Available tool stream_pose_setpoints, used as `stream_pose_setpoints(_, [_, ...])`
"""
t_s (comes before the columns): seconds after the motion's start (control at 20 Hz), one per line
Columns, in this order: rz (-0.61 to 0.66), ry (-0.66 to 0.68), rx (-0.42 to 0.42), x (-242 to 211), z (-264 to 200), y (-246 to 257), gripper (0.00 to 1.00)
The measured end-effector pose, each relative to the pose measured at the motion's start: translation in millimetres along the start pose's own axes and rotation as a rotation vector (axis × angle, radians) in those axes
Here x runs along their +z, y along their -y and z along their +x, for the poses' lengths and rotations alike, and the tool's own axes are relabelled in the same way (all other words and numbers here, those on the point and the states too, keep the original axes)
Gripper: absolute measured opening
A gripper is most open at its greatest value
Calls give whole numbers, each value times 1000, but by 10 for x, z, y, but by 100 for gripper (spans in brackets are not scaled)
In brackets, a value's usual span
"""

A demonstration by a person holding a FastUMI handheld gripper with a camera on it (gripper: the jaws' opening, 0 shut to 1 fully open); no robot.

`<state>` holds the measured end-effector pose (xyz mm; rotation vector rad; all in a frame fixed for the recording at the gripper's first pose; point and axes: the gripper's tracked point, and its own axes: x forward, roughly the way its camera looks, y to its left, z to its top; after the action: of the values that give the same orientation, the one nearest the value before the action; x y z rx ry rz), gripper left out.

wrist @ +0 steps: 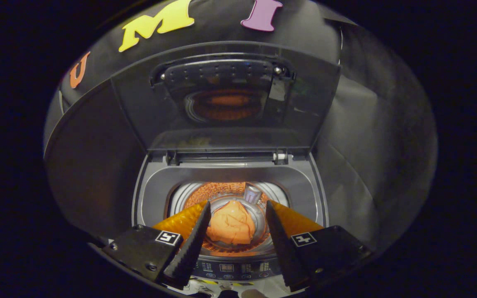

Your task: Put the clothes into the washing machine and then close the washing machine lid.

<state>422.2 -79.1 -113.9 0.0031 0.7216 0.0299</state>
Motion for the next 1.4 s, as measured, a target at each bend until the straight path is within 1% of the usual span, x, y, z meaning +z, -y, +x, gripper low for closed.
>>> stream_pose_setpoints(0.45, [-16,140,-1,489,-402,1,83])
stream_pose_setpoints(0.95, [-16,329,32,1433,-927,-123,83])
stream_pose_setpoints(1.2, [-6,386,38,1944,-1014,-214,83])
stream_pose_setpoints(1.4, [9,388,33,2246,-920,-268,83])
